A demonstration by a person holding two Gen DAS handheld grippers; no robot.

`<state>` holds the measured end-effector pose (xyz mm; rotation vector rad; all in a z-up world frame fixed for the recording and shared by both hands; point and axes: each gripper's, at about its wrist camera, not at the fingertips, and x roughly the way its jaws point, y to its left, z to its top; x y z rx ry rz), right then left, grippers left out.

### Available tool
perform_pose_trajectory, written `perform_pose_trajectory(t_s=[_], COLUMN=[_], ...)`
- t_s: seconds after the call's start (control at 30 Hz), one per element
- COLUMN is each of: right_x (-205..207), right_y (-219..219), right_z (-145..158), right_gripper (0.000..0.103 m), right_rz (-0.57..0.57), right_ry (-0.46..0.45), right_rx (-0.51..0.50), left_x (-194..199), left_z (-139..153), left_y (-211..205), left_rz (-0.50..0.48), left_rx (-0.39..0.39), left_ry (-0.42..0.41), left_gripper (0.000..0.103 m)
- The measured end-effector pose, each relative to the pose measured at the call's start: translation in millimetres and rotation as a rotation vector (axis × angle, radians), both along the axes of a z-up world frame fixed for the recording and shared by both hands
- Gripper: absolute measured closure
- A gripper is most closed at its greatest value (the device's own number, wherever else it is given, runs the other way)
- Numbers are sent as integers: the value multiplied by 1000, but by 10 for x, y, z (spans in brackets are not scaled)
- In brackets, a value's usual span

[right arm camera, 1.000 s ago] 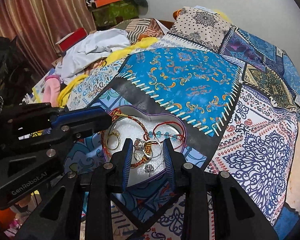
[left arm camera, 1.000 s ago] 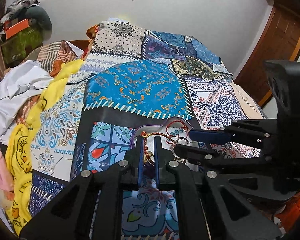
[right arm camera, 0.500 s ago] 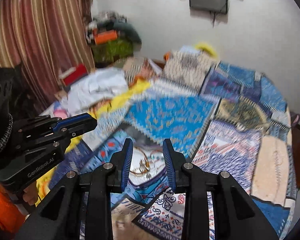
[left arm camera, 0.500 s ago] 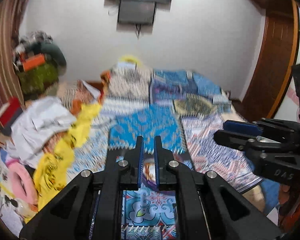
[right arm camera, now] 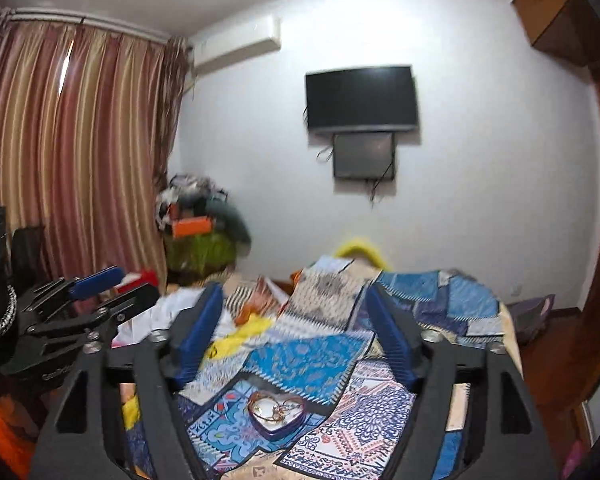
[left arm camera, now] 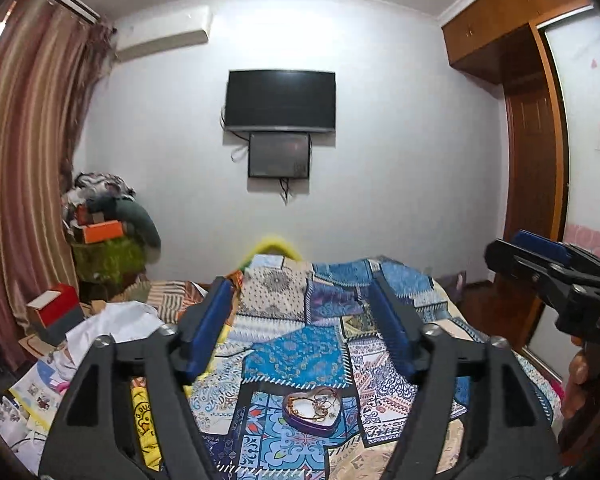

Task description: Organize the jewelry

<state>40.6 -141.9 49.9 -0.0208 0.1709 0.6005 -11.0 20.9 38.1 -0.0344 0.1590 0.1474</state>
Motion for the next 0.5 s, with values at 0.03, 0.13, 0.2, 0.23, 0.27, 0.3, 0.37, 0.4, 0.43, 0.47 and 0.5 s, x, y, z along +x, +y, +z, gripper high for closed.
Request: perform_pose_trajectory(t_s=[0.03,0.13,0.2,0.23,0.27,0.3,0.37,0.4,0.43,0.47,0.5], right_x=[-59,-147,-166,-185,-209,-221,-229,-221,-244,-251,-237], right_y=[-17,-33,-33,-12,-10,6,29,56,37,32,50], right_z=[7,10,-28,-34,-25,-30,-25,-23,-32,-31,-27], right_gripper=[15,6,0,0,0,0,0,0,0,0,0], right_rz=[-18,-52,-71,-80,-81,-80,-78,-77,-76,-76,-75], right_ry=[-8,-20,-29,-37,-39,-40,-41,-41,-41,-41,-40], right_rx=[9,10,7,4,1,-5,-12,-16,-17,-18,-18], left_x=[-42,-172,-227,-251,-266,-279,-301,-317,-332,-338,-338], left_z=[9,23,23,21,12,4,-2,-2,-5,-10,-15], left_y=[-6,-24,-40,-48,-47,-44,-46,-61,-80,-84,-82], left_rz=[8,25,35,40,42,44,46,46,47,48,47], left_rx=[-2,-8,-6,-5,-5,-7,-10,-11,-12,-12,-13], left_ry=[-9,-33,-34,-35,-35,-36,-37,-36,-35,-34,-31], left_gripper=[15,7,6,5,5,4,4,3,3,3,3])
